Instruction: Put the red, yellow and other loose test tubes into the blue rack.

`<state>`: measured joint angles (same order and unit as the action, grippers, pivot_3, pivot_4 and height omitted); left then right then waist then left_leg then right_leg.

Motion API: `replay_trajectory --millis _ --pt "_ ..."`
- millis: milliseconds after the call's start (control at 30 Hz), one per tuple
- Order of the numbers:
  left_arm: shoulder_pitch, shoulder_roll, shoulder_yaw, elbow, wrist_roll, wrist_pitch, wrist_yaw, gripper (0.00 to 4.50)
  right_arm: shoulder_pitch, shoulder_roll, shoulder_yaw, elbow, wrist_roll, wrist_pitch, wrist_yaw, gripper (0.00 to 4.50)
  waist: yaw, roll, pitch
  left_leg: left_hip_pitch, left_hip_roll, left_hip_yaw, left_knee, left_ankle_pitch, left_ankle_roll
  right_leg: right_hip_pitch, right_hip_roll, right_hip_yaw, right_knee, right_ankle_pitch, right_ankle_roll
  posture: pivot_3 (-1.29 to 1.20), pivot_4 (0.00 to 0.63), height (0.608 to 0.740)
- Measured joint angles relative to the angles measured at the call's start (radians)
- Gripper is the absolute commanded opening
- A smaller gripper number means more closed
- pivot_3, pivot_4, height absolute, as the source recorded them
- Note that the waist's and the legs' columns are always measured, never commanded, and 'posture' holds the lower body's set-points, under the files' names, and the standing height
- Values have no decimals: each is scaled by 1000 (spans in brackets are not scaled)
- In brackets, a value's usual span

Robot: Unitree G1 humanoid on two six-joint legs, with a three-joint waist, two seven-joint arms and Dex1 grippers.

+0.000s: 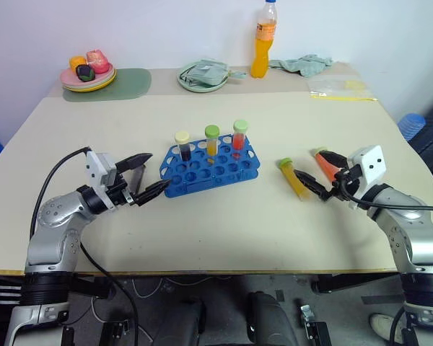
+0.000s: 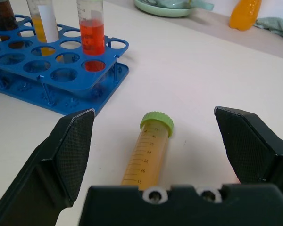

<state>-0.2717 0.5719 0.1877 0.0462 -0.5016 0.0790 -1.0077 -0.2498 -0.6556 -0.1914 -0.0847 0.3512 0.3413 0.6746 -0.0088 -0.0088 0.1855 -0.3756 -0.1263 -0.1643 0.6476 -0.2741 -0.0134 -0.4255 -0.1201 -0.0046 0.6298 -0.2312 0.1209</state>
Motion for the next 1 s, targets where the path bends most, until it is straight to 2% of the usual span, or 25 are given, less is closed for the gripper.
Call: replay_trajectory --millis 300,567,700,833,1000 --pt "-23 -26 -16 15 5 -23 -17 4448 -53 1 -2 31 -16 7 -37 4500 -2 0 0 0 1 1 0 0 0 -1 1 1 0 1 -1 0 150 740" --pt "-44 -15 -11 36 -13 -11 -53 4448 -174 11 -11 61 24 230 -117 4500 -2 0 0 0 1 1 0 0 0 -2 1 1 0 1 -1 0 150 740" --pt "-24 -2 -12 19 -35 40 -73 4448 -318 -6 30 118 1 352 -154 4500 -4 1 1 0 2 4 0 0 0 -3 1 2 0 1 -2 0 150 740" --pt "-16 -5 -16 5 -43 60 -77 4448 -497 -78 115 215 -33 523 -133 4500 -2 1 1 -1 2 4 -1 0 0 -3 1 2 0 1 -2 0 150 740" --pt "-19 -19 -16 -23 -45 62 -69 4448 -701 -122 277 453 -117 649 -49 4500 -2 1 1 -2 2 5 -1 0 0 -4 0 2 -1 1 -2 0 150 740"
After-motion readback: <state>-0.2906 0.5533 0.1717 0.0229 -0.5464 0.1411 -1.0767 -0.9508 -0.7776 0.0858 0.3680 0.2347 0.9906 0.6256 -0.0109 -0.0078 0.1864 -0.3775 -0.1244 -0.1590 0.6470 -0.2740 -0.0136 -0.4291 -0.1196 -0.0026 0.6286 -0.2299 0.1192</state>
